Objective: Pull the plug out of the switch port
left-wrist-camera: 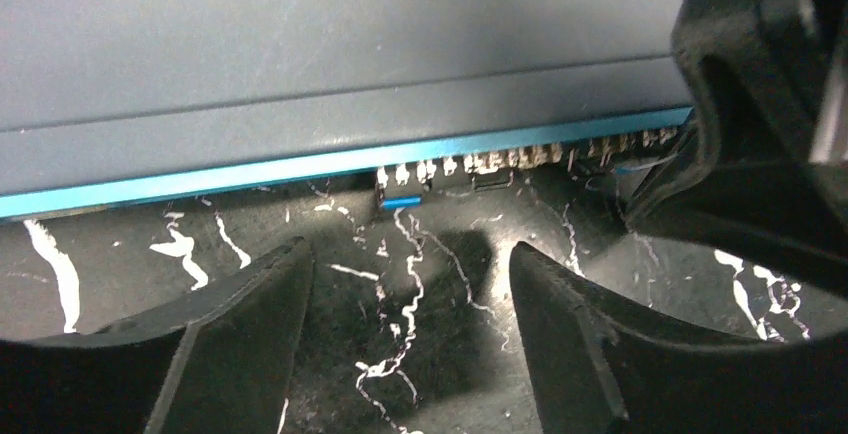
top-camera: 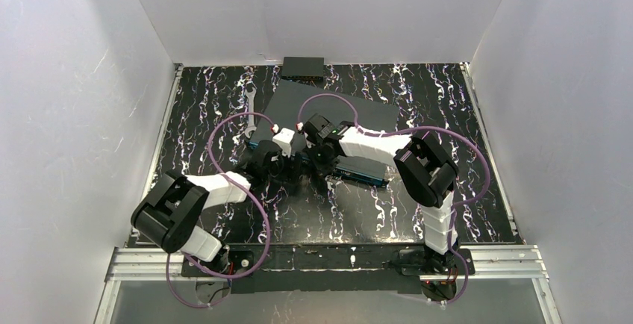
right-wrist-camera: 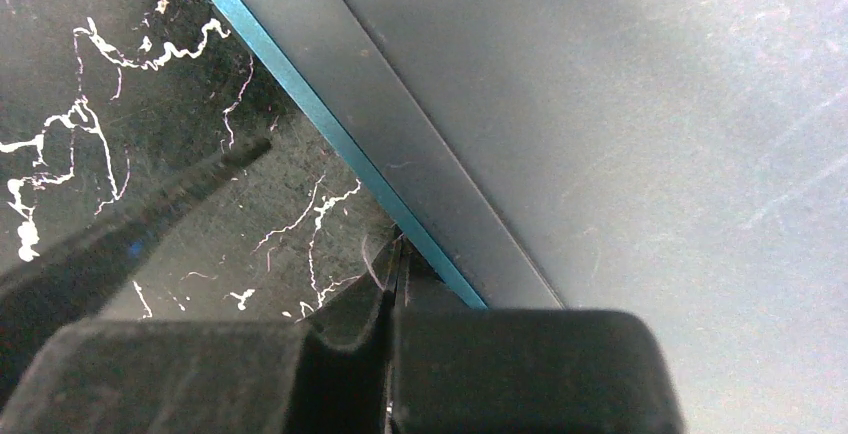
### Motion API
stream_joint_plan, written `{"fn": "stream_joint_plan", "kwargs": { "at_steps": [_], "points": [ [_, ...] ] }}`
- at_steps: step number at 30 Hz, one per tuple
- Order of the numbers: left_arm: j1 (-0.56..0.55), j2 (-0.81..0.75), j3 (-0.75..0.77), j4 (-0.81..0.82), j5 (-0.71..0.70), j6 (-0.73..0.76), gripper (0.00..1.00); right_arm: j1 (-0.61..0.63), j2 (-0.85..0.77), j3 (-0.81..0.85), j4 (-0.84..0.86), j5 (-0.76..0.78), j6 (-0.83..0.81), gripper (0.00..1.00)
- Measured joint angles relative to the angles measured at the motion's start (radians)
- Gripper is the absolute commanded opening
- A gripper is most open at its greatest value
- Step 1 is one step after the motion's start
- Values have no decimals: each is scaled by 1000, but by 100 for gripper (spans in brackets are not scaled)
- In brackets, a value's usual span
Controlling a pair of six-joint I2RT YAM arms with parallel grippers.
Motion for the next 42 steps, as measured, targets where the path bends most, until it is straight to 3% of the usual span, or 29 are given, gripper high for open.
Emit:
{"fn": "stream_joint_plan", "kwargs": {
  "at_steps": [3, 8, 17, 25, 30, 33, 42],
  "points": [
    [0, 14, 17, 3, 16, 1, 64, -6, 0, 0, 1, -18, 6, 1],
    [0, 46, 34, 10, 23, 11, 33, -16, 0, -1, 2, -45, 9, 1],
    [0, 51, 34, 12, -2, 21, 33, -20, 0, -1, 2, -58, 9, 1],
    [0, 98, 73, 25, -27, 30, 39, -21, 1, -1, 2, -63, 9, 1],
    [2, 109, 89, 13, -25, 39, 25, -23, 2, -1, 3, -66, 9, 1],
    [3, 125, 100, 19, -27, 36, 0, -29, 6, -1, 26, -67, 8, 1],
    [31, 150, 122, 31, -14, 62, 0, -39, 12, -1, 65, -64, 8, 1]
  ]
}}
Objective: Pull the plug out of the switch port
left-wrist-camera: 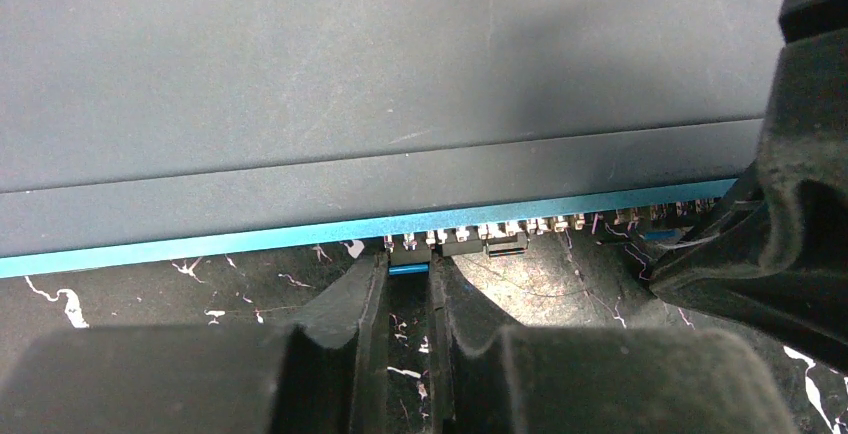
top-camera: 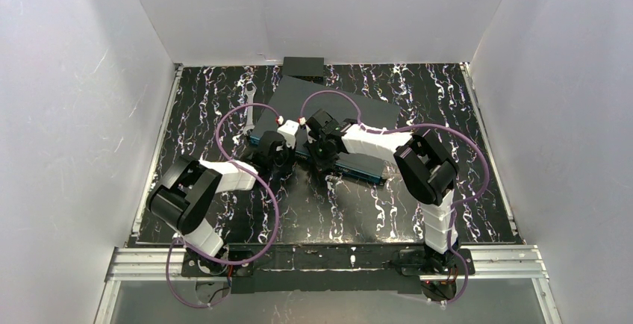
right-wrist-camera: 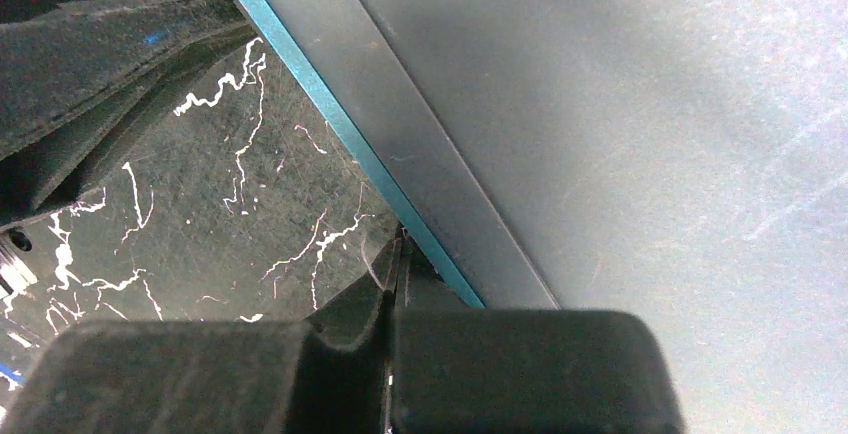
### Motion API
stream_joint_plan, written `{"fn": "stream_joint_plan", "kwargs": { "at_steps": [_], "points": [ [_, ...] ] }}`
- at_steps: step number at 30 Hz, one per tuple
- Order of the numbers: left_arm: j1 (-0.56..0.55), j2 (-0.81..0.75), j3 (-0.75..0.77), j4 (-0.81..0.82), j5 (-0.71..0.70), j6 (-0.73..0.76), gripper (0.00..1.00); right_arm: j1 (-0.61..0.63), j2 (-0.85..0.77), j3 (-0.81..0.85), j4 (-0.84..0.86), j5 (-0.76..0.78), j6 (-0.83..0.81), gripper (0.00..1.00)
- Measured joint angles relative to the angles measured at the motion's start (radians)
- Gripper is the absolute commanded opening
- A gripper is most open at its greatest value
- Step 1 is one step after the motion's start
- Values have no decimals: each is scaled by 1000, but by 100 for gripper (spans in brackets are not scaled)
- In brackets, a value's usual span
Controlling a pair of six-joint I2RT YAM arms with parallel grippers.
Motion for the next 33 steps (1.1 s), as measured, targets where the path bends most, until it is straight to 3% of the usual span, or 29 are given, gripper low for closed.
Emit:
{"fn": "stream_joint_plan", "kwargs": {
  "at_steps": [13, 33],
  "points": [
    [5, -27, -57, 53, 31, 26, 0, 0, 19, 34, -42, 3, 11, 1],
    [5, -214, -167, -49, 32, -71, 0, 3, 63, 119, -145, 16, 42, 1]
  ]
}}
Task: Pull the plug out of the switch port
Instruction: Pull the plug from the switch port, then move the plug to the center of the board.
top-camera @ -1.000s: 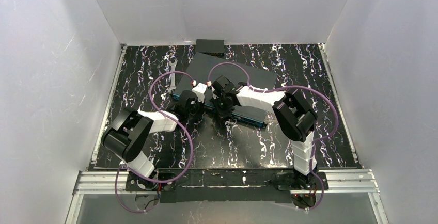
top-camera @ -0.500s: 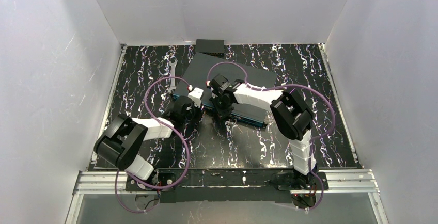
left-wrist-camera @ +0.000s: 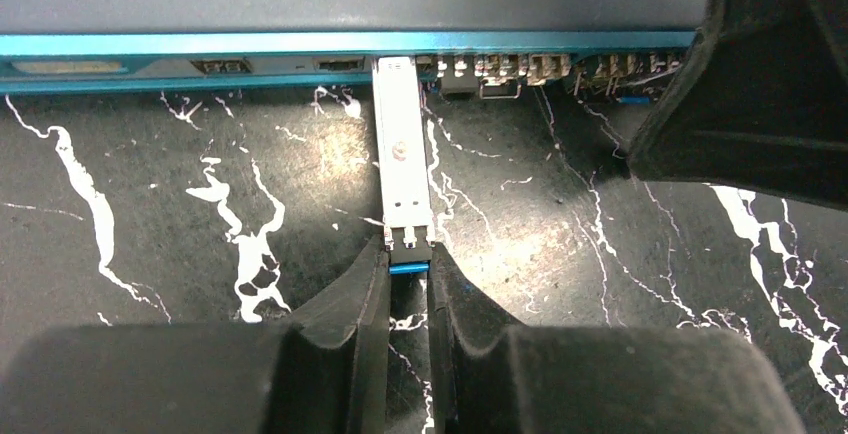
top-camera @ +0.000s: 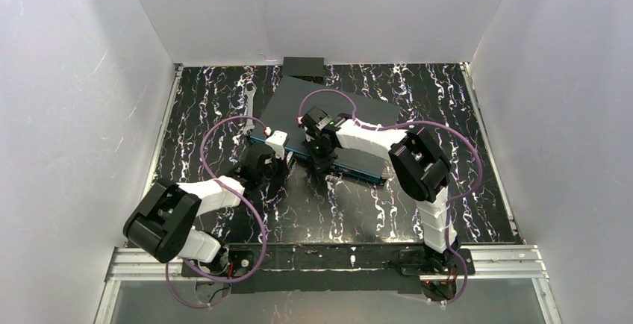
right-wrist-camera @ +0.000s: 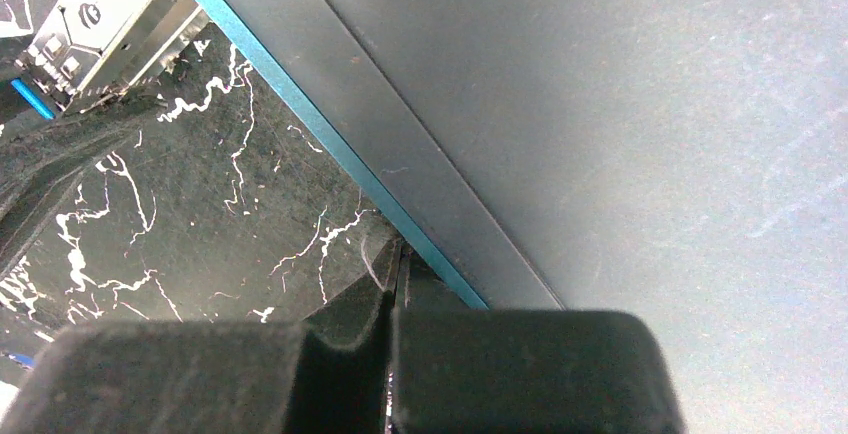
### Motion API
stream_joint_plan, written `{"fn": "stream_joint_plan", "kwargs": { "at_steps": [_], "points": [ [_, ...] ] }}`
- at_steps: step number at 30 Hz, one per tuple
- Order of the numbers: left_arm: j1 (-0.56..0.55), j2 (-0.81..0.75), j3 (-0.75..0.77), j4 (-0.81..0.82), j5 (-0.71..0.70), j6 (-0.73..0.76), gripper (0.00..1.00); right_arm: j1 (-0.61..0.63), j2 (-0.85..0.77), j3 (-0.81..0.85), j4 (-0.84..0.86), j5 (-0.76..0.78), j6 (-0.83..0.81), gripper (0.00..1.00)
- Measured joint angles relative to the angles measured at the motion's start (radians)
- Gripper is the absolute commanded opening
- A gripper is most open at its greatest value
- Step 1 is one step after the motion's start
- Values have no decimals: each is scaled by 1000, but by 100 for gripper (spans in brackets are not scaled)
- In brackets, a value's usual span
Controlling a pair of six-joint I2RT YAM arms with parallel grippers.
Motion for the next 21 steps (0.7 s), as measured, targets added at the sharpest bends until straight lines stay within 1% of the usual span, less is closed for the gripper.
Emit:
{"fn": "stream_joint_plan", "kwargs": {
  "at_steps": [1, 2, 3, 4, 6, 9, 10, 12, 16, 18, 21],
  "points": [
    [0, -4, -2, -6, 0, -7, 0, 0, 0, 0, 0, -1, 0, 1],
    [0, -5, -2, -11, 1, -8, 12, 0, 0, 0, 0, -2, 0, 1],
    [0, -4, -2, -19, 7, -8, 26, 0, 0, 0, 0, -2, 0, 1],
    [2, -2, -1, -30, 15, -8, 36, 0, 0, 0, 0, -2, 0, 1],
    [2, 6, 10, -47, 29, -8, 47, 0, 0, 0, 0, -2, -1, 1],
    [2, 15, 35, -66, 38, -8, 60, 0, 0, 0, 0, -3, -1, 1],
    [2, 15, 36, -70, 38, -9, 63, 0, 0, 0, 0, -3, -1, 1],
    [2, 14, 38, -72, 37, -11, 66, 0, 0, 0, 0, -3, -1, 1],
    [2, 6, 42, -92, 34, -15, 66, 0, 0, 0, 0, -4, -2, 1],
    [2, 0, 51, -123, 29, -18, 65, 0, 0, 0, 0, -5, -2, 1],
    [2, -7, 72, -172, 14, -25, 60, 0, 0, 0, 0, -5, -2, 1]
  ]
}}
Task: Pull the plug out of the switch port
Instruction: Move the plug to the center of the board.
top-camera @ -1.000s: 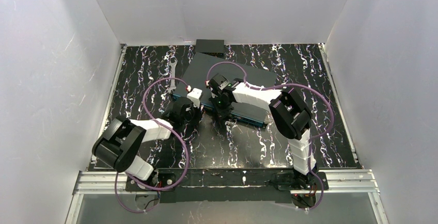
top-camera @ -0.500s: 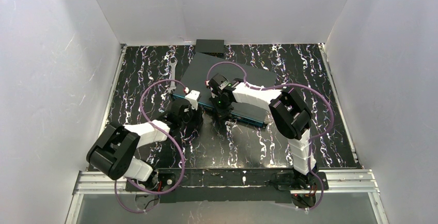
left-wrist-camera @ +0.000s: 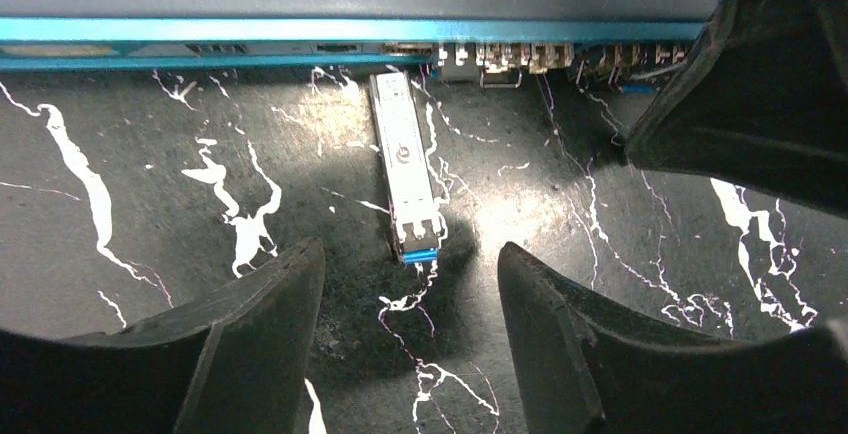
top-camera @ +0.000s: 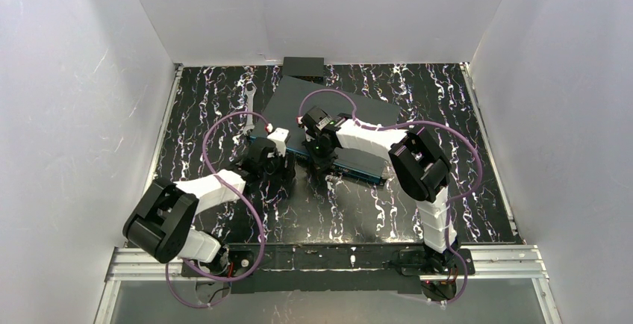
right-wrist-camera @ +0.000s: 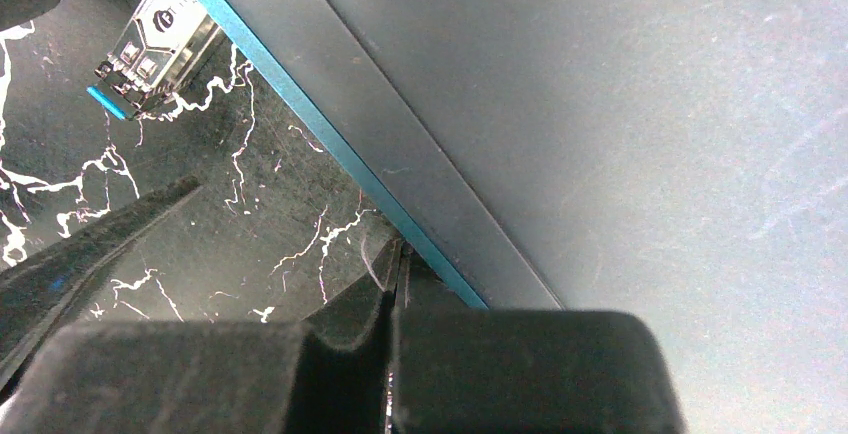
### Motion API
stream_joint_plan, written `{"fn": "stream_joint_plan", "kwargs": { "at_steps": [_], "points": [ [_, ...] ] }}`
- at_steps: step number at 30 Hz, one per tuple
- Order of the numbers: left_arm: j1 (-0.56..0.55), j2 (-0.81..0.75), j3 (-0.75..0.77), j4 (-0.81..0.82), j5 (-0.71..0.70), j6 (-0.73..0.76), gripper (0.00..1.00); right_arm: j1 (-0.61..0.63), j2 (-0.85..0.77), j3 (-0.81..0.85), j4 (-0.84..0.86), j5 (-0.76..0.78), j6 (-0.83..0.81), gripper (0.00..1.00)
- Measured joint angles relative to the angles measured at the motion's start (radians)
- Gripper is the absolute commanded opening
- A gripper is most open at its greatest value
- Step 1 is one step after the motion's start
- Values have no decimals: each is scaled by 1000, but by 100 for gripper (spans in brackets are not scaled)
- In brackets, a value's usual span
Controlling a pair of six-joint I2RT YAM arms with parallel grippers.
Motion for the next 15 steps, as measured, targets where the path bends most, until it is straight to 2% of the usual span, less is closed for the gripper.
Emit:
{"fn": "stream_joint_plan", "kwargs": {
  "at_steps": [15],
  "points": [
    [4, 42, 103, -114, -13, -29, 38, 0, 0, 0, 0, -2, -1, 1]
  ]
}}
